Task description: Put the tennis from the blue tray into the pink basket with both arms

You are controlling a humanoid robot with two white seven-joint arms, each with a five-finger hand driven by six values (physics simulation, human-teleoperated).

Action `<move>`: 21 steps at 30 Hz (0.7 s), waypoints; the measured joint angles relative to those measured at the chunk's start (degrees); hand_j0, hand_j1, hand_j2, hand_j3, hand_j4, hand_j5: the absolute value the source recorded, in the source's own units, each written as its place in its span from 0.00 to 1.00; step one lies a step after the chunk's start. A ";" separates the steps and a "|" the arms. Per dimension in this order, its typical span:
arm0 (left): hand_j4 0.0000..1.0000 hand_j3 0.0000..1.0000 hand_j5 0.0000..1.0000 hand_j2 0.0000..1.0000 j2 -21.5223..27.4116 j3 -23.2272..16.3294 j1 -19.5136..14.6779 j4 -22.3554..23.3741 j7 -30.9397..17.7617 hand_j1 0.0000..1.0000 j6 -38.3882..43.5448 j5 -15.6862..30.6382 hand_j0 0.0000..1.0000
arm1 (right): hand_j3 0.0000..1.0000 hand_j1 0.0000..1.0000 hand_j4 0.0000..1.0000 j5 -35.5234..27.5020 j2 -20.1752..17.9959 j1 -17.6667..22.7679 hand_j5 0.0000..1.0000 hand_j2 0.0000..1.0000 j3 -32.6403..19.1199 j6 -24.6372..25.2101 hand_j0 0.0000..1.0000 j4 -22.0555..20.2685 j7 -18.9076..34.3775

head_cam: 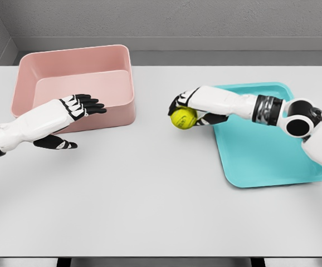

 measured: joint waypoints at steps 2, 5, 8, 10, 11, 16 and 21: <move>1.00 1.00 1.00 1.00 -0.06 0.00 0.00 -0.01 0.00 1.00 0.00 0.00 1.00 | 0.56 0.56 0.56 0.02 0.28 0.00 0.56 0.56 0.56 0.00 0.56 -0.31 0.00; 1.00 1.00 1.00 1.00 -0.22 -0.03 0.00 -0.04 0.00 1.00 0.00 0.00 1.00 | 0.56 0.56 0.56 0.17 0.95 0.00 0.56 0.56 1.50 0.00 0.56 -0.55 0.05; 1.00 1.00 1.00 1.00 -0.32 -0.06 0.00 -0.04 0.00 1.00 0.00 0.00 1.00 | 0.56 0.56 0.56 0.42 1.91 0.00 0.56 0.56 2.22 0.00 0.56 -0.63 0.14; 1.00 1.00 1.00 1.00 -0.35 -0.07 0.00 -0.05 0.00 1.00 0.00 0.00 1.00 | 0.56 0.56 0.56 0.68 2.58 0.00 0.56 0.56 2.64 0.00 0.56 -0.66 0.21; 1.00 1.00 1.00 1.00 -0.35 -0.08 0.00 -0.05 0.00 1.00 0.00 0.00 1.00 | 0.56 0.56 0.56 0.89 2.93 0.00 0.56 0.56 2.79 0.00 0.56 -0.65 0.23; 1.00 1.00 1.00 1.00 -0.43 -0.08 0.00 -0.05 -0.02 1.00 0.00 0.00 1.00 | 0.56 0.56 0.56 1.72 3.88 0.18 0.56 0.56 3.71 0.00 0.56 -0.62 0.26; 1.00 1.00 1.00 1.00 -0.46 -0.09 0.18 -0.05 -0.07 1.00 0.00 0.00 1.00 | 0.72 0.72 0.72 2.14 4.41 0.18 0.72 0.72 3.93 0.00 0.72 -0.64 0.27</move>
